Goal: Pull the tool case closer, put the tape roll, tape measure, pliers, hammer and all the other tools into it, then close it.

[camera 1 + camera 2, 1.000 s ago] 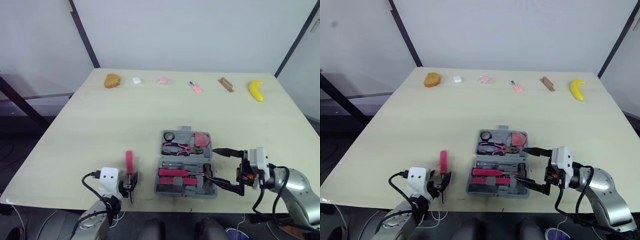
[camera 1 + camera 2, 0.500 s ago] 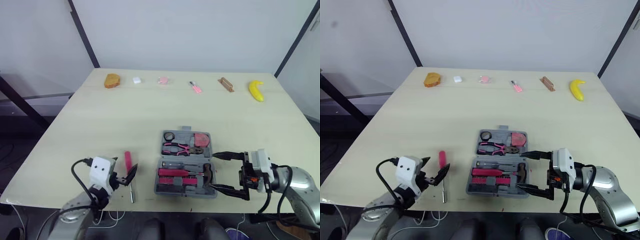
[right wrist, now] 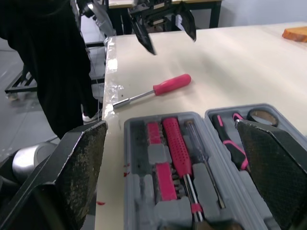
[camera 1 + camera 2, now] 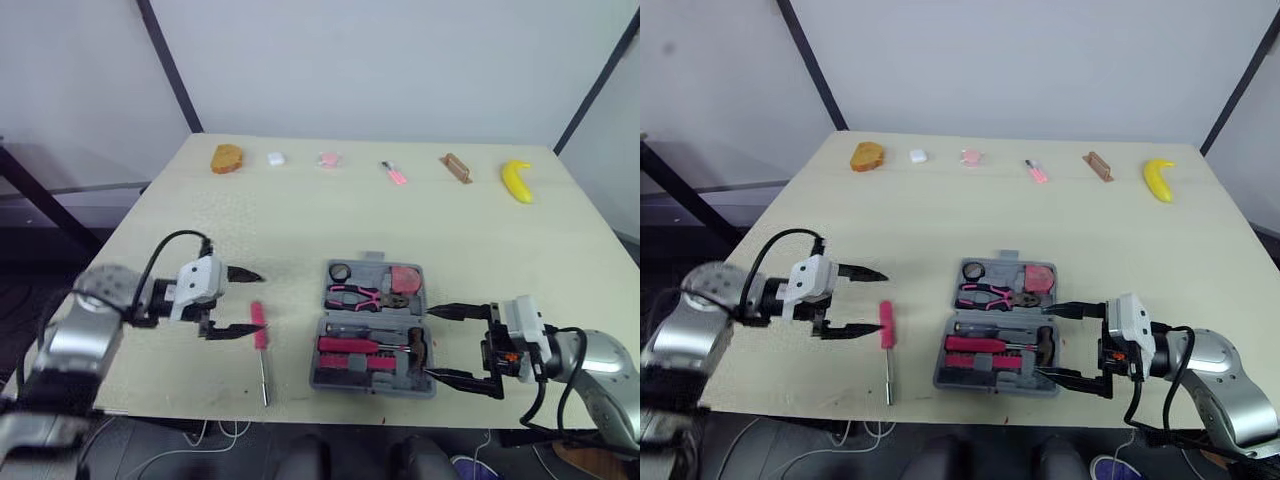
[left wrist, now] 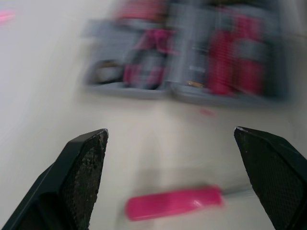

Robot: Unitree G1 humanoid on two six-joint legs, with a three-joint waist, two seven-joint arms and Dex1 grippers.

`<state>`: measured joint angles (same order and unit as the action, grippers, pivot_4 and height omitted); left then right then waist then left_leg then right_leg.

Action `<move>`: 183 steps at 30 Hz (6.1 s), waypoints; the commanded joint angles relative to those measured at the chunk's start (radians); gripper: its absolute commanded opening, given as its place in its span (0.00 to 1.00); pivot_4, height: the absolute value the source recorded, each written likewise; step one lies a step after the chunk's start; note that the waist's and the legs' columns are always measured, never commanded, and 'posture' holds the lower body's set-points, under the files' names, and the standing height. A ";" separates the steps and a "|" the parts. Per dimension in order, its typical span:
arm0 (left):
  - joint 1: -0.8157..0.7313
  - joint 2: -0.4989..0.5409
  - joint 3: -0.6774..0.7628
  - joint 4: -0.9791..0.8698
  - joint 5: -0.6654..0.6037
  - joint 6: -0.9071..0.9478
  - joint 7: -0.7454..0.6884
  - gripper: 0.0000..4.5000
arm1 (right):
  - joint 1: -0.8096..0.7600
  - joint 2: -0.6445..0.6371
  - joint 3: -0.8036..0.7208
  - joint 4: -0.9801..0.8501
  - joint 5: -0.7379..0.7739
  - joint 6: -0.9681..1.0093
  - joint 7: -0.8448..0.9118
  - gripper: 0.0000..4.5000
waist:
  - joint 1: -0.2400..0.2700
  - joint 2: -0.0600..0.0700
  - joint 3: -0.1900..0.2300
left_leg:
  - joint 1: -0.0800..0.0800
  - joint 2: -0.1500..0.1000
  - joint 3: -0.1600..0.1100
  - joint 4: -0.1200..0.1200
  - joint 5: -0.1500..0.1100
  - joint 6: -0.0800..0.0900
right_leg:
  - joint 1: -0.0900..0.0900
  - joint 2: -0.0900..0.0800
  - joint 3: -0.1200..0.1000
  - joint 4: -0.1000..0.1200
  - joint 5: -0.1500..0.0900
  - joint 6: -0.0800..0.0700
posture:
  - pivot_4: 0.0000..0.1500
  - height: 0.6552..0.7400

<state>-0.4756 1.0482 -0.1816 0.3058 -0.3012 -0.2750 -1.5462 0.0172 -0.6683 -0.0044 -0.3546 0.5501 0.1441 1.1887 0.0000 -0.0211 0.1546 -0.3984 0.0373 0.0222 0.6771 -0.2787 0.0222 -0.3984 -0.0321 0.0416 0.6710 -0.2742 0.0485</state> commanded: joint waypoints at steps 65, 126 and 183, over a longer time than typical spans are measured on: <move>-0.679 -0.310 -0.734 0.910 0.891 -1.174 0.324 0.99 | -0.034 0.035 0.003 0.015 -0.023 -0.041 -0.033 1.00 | 0.011 -0.002 0.002 | -0.001 0.001 -0.001 0.008 0.000 0.001 | 0.000 0.002 0.000 0.006 0.000 0.001 | 1.00 1.00; 0.057 0.032 0.070 -0.406 0.119 0.622 0.349 0.08 | -0.064 0.037 0.026 0.032 -0.020 -0.038 -0.019 1.00 | -0.013 -0.002 0.004 | 0.000 0.003 -0.006 0.008 0.000 0.001 | 0.000 0.001 0.000 0.008 0.000 0.001 | 1.00 1.00; 0.564 -0.637 0.373 -0.855 0.031 1.354 1.269 0.97 | -0.065 0.045 -0.016 0.146 -0.017 -0.097 0.047 1.00 | -0.013 0.000 0.002 | 0.003 0.002 -0.005 0.005 0.000 0.000 | 0.001 -0.006 0.002 0.008 0.000 0.000 | 1.00 1.00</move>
<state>0.0600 0.4226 0.1943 -0.5385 -0.2929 1.1734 -0.2815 -0.0497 -0.6229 -0.0089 -0.1783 0.5265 0.0625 1.2358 -0.0129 -0.0211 0.1570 -0.3956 0.0394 0.0167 0.6825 -0.2789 0.0220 -0.3976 -0.0390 0.0429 0.6789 -0.2737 0.0488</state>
